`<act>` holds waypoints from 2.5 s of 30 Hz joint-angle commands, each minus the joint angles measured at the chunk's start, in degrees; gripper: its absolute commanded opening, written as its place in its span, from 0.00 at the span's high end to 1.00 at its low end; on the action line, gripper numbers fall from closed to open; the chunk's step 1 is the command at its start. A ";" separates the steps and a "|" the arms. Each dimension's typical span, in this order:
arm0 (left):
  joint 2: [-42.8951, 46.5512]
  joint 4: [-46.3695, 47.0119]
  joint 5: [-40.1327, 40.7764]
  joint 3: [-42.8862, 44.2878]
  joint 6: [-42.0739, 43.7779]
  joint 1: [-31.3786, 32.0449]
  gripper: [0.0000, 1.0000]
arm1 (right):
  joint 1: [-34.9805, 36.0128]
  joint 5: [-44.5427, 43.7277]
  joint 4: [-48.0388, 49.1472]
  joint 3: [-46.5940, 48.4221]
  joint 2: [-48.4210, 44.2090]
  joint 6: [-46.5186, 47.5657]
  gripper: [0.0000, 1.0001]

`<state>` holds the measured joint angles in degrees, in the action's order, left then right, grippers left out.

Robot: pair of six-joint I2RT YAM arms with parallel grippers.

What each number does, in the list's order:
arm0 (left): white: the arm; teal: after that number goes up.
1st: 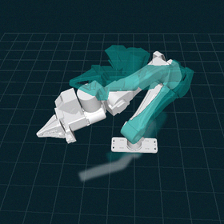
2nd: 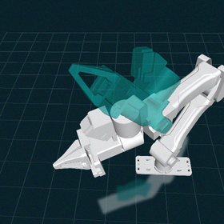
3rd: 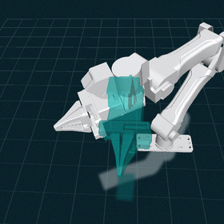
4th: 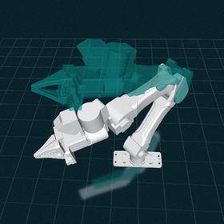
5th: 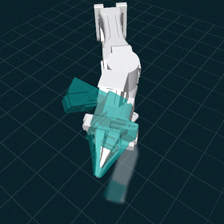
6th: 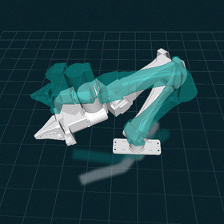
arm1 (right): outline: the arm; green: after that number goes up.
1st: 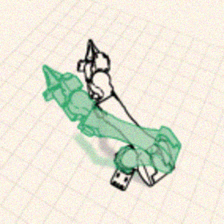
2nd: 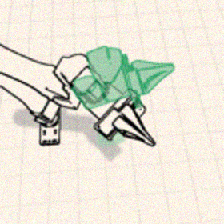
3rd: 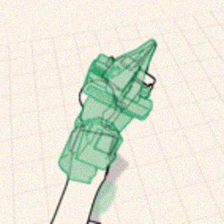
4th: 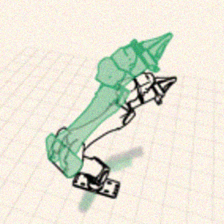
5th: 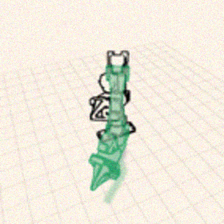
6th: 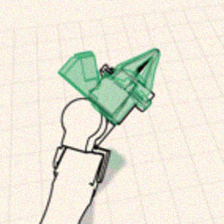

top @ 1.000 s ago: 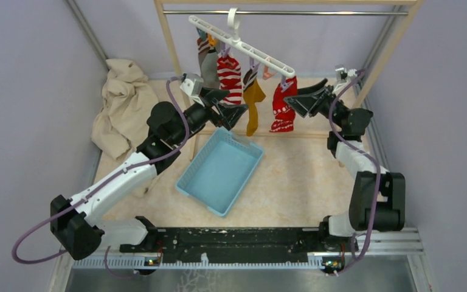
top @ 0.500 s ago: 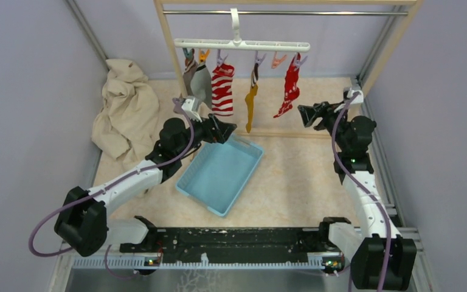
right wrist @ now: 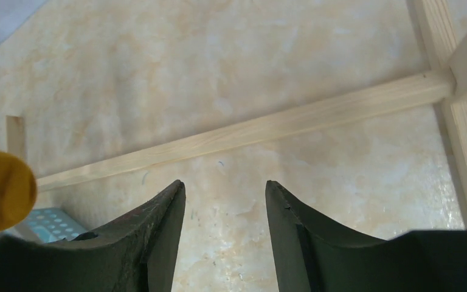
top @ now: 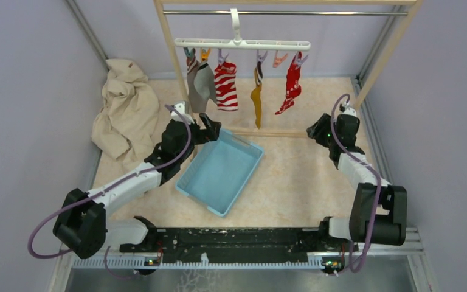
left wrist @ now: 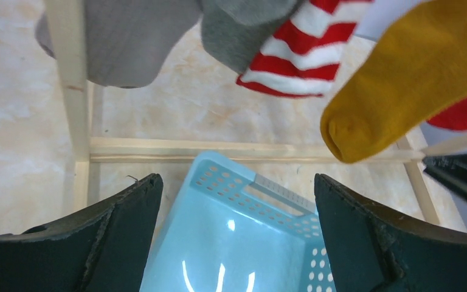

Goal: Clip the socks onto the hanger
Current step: Move the clothesline to the center of the board.

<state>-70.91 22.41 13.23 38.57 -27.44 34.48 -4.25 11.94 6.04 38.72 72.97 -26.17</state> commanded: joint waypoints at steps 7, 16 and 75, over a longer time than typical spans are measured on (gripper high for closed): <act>-1.88 -11.09 1.21 4.33 -9.99 -6.30 0.05 | -0.41 -3.09 6.98 1.40 11.31 -8.42 0.49; -2.64 -10.38 -0.36 2.69 -11.98 -9.91 0.10 | -0.41 -0.71 12.17 5.82 21.85 -11.13 0.65; 9.36 -4.25 -4.51 -9.78 0.78 -4.51 0.01 | 8.78 -0.47 12.15 -14.14 -10.72 -1.38 0.59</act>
<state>-64.20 19.68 4.27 31.83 -28.71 28.60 3.49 13.13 18.65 25.76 67.42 -31.68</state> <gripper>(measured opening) 0.987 0.409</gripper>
